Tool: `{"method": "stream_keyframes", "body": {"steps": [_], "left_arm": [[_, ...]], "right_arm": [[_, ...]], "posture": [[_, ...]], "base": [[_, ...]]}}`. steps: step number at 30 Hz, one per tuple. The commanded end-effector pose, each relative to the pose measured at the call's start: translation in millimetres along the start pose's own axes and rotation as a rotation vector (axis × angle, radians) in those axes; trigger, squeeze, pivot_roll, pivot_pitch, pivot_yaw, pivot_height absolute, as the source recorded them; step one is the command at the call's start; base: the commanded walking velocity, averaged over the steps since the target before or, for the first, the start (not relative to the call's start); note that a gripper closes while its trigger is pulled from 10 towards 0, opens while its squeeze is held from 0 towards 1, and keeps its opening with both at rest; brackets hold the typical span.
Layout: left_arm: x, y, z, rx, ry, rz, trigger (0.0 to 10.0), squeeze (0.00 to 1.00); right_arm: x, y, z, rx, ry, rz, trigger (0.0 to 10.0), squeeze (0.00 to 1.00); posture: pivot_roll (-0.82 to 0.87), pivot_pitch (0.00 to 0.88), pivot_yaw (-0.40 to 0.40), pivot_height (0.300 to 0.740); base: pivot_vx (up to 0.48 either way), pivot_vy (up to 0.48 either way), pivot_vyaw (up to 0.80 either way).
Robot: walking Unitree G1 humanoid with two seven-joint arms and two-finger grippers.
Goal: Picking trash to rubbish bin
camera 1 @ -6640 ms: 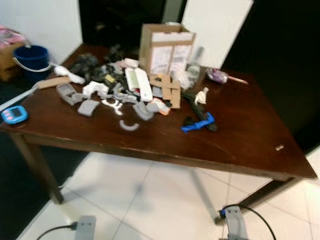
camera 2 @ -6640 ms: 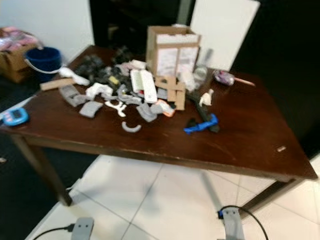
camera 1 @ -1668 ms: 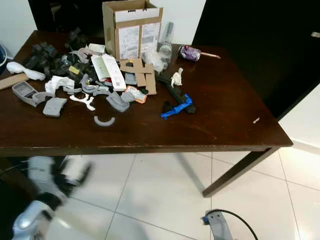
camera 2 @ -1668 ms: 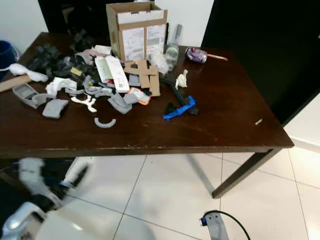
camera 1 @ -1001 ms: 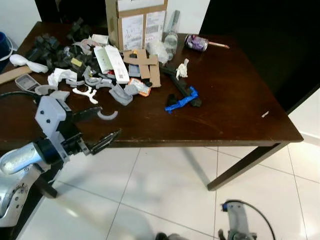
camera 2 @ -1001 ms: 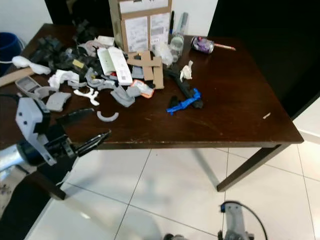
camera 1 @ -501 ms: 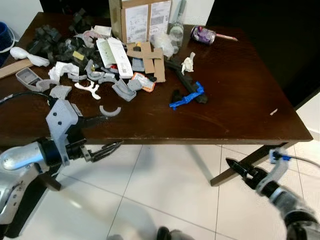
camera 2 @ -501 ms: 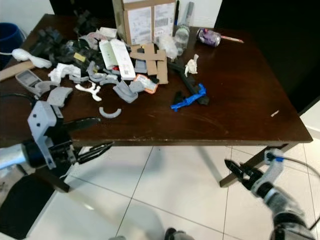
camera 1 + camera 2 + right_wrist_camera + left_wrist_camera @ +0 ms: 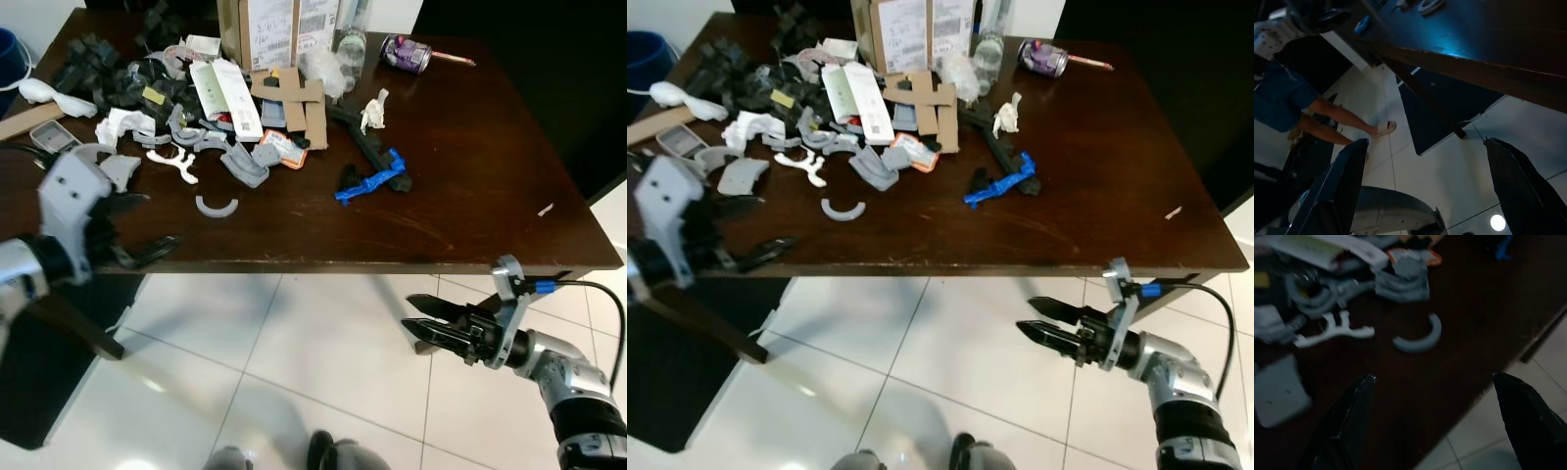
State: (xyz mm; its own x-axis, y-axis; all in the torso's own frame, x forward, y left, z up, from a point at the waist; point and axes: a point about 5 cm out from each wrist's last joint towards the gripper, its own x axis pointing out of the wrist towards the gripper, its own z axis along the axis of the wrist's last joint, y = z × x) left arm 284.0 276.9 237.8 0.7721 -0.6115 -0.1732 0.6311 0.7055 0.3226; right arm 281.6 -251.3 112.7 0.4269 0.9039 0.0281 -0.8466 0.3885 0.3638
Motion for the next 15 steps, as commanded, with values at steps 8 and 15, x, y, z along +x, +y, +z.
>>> {"method": "stream_keyframes", "body": {"steps": [8,15], "left_arm": [[-4.2,0.6,16.9,0.012,0.014,-0.314,10.0,0.00],[6.4,31.5,17.9,0.159,0.128,-0.235,10.0,0.00]], "right_arm": [[0.7,16.3,12.0,-0.034,0.058,0.081,10.0,0.00],[7.3,25.6,9.1,-0.036,0.089,0.111,10.0,0.00]], "posture": [[0.22,0.320,-0.122,0.740],[0.19,0.322,-0.130,0.740]], "base": [[0.000,0.000,0.00],[0.000,0.000,0.00]]}}
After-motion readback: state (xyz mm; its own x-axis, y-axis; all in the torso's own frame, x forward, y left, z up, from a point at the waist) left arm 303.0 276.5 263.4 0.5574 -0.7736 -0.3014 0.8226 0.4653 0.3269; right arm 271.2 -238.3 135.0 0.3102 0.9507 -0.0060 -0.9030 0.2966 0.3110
